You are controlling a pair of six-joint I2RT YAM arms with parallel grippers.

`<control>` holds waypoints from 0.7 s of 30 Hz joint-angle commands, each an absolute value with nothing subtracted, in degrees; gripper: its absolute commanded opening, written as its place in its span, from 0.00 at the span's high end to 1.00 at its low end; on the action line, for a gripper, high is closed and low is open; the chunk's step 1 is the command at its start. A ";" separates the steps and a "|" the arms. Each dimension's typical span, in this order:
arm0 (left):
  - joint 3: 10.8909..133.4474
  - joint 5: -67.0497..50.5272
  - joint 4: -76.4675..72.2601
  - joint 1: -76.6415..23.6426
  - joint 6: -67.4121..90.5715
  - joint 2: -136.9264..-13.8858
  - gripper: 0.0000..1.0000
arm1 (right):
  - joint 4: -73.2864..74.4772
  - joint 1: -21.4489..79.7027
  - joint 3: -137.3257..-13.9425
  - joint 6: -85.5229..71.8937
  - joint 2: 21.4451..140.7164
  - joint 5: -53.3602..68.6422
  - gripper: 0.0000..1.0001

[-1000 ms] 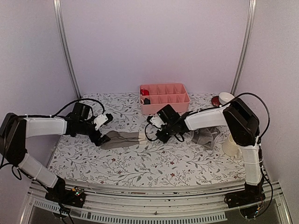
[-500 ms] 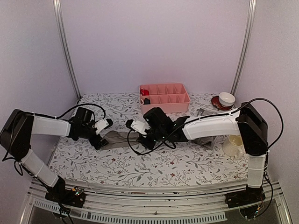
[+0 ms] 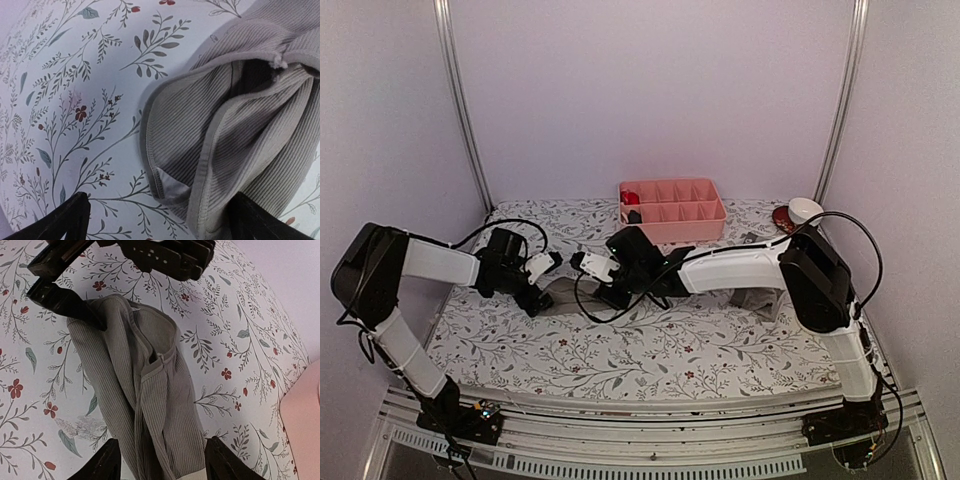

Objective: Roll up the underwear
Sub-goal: Fold the underwear at the center of the board.

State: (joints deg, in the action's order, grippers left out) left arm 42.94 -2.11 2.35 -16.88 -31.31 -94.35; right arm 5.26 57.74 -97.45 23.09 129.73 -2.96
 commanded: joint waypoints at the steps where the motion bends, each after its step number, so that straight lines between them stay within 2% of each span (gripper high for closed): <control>1: 43.70 -3.93 4.66 -15.67 -30.50 -95.17 0.01 | 6.71 57.73 -102.10 28.40 132.10 0.12 0.40; 10: 44.92 -6.91 6.67 -14.78 -29.80 -92.49 0.01 | 10.84 57.78 -111.51 31.73 139.84 -1.77 0.34; 21: 47.42 -14.68 12.27 -12.44 -30.55 -89.10 0.02 | 12.06 58.06 -117.19 32.69 144.57 -3.32 0.34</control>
State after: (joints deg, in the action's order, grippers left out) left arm 45.54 -10.35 8.75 -13.34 -30.17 -90.35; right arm 11.70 57.76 -114.37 32.18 142.34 -1.61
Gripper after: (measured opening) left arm 0.985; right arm 0.679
